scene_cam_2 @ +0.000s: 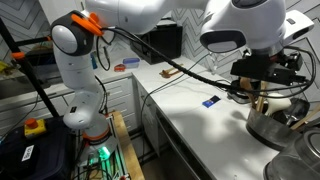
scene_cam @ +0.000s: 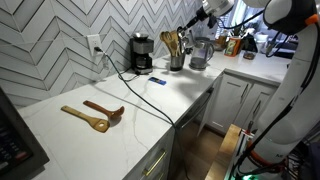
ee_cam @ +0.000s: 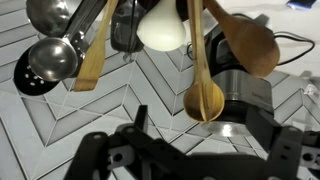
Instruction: Move the wooden spoon from the counter to the utensil holder
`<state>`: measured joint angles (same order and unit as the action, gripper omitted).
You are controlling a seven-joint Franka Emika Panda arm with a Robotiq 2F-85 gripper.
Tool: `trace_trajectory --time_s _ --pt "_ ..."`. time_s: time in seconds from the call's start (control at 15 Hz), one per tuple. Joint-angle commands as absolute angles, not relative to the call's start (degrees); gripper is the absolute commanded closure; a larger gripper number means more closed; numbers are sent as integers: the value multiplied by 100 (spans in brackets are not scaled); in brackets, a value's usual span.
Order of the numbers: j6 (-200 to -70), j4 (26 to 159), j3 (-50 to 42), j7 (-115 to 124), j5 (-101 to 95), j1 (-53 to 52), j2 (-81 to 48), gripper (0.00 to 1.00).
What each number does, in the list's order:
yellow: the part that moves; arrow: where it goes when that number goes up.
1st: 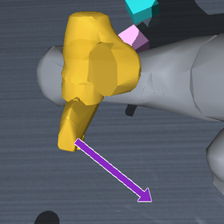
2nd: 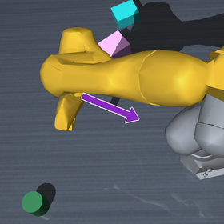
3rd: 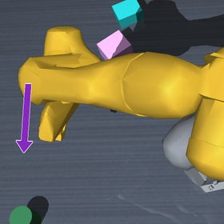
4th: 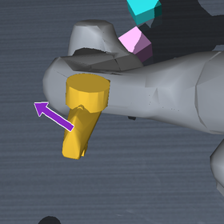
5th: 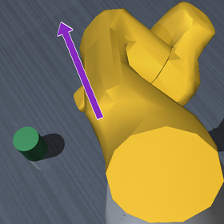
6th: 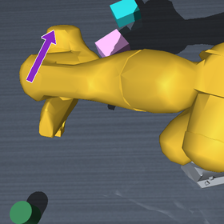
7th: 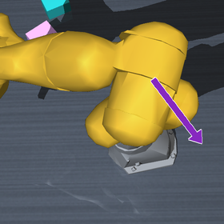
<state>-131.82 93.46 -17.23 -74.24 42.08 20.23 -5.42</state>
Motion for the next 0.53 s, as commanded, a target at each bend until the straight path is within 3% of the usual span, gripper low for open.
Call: trace_trajectory --time_s 0.0,0.47 --pt "-12437 9435 -1748 -6592 3428 2031 -294 0" --pt "-12554 9604 -1695 -4734 1591 1872 -14 0"
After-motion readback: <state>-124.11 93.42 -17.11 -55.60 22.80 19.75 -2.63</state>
